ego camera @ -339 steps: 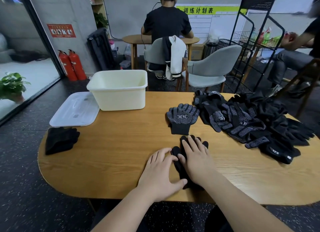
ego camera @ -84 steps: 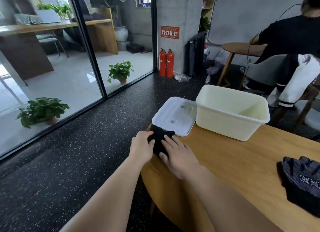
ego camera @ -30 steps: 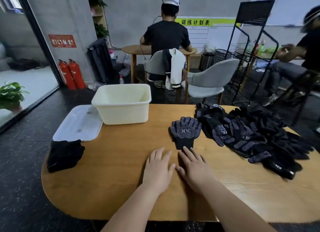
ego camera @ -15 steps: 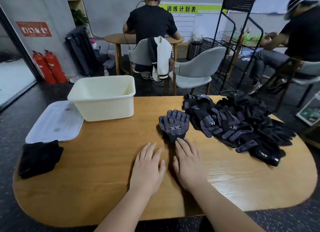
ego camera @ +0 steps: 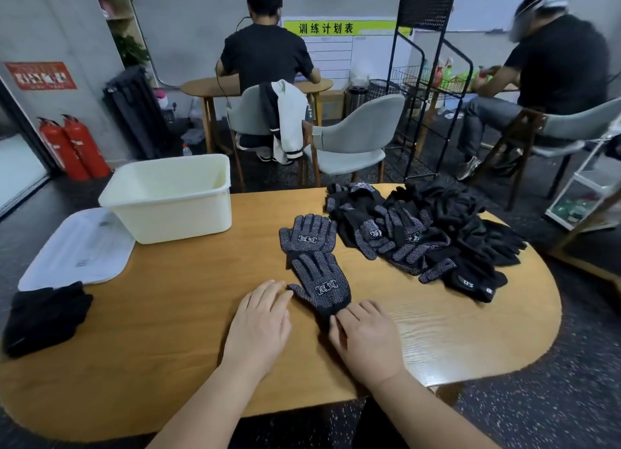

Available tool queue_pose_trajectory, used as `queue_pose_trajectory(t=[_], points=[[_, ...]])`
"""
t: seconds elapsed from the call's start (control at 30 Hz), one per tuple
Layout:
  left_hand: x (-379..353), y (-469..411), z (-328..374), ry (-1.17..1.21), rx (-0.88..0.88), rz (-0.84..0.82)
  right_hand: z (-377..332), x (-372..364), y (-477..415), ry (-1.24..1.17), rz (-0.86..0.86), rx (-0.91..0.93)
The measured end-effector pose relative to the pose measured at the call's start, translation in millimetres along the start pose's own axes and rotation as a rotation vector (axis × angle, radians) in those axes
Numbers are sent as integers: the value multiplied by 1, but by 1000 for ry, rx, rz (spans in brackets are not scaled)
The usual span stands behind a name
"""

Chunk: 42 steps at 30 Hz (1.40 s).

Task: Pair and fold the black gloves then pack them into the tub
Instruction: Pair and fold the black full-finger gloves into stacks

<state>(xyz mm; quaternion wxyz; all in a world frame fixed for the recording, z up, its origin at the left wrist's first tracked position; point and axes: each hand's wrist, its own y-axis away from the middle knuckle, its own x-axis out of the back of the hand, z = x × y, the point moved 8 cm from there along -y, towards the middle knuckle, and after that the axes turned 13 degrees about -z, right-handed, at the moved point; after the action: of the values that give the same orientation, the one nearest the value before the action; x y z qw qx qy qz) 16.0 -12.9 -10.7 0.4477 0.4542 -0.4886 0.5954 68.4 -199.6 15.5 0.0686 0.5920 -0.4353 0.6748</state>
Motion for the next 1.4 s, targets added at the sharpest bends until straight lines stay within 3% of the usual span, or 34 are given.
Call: queue_pose_trajectory(t=[0.17,0.3,0.5,0.57,0.8,0.93,1.13,1.33,1.4], points=[[0,1,8,18,-51,2,0,7,2,-11,-17,-26],[-1,3,24,169,-49,-38,4,4,0,-32,-64,-72],[-13,4,47,150,-151,-137,27,7,0,-155,-4,-235],[-14,5,46,138,-156,-159,42,2,-3,-214,-55,-279],[-13,2,48,106,-125,-194,115,-19,-30,69,-443,-341],[-9,5,48,110,-93,-155,114,-33,-56,98,-639,-236],[-8,3,44,118,-68,-148,101,-52,-109,137,-674,-214],[-6,2,46,128,-81,-141,119,-70,-140,105,-831,-299],[-5,2,46,135,-70,-158,121,-74,-140,105,-799,-310]])
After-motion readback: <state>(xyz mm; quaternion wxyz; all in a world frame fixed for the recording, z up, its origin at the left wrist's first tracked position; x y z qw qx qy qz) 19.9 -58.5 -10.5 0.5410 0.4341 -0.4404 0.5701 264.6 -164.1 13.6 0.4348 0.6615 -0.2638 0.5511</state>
